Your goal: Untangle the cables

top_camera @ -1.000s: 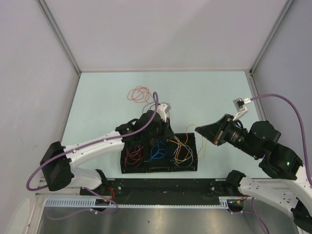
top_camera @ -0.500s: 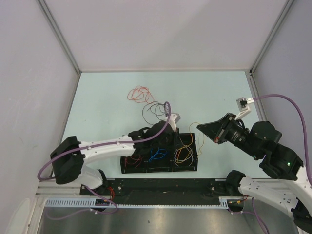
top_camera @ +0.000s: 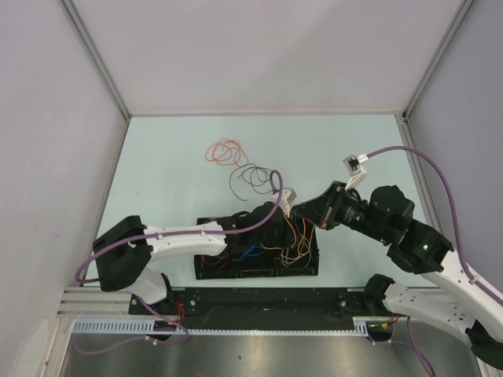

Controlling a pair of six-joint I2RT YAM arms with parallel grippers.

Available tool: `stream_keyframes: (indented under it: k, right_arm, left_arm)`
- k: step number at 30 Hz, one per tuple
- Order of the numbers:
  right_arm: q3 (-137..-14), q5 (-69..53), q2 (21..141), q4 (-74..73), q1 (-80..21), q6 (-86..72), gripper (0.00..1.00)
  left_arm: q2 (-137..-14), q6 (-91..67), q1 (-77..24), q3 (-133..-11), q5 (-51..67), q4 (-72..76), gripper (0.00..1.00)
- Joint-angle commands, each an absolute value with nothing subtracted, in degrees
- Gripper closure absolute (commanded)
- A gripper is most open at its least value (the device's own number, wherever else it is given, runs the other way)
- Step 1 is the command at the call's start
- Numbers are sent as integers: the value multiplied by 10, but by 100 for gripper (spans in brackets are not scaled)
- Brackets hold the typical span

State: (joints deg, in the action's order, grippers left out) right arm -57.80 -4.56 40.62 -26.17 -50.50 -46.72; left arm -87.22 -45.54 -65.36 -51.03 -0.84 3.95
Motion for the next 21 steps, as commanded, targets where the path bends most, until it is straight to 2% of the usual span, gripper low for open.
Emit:
stream_keyframes:
  k: [1, 11, 18, 21]
  right_arm:
    - [-563, -91, 399, -184, -507, -474, 100]
    - [-531, -98, 389, -184, -507, -469, 100]
    - [-530, 58, 355, -325, -494, -459, 100]
    - [-530, 65, 352, -366, -470, -454, 100]
  left_arm:
    - [-853, -472, -656, -492, -18, 68, 85]
    - [-838, -475, -656, -480, -30, 60, 85]
    - [-834, -467, -656, -497, -40, 33, 85]
    - [-836, -462, -656, -514, -44, 12, 84]
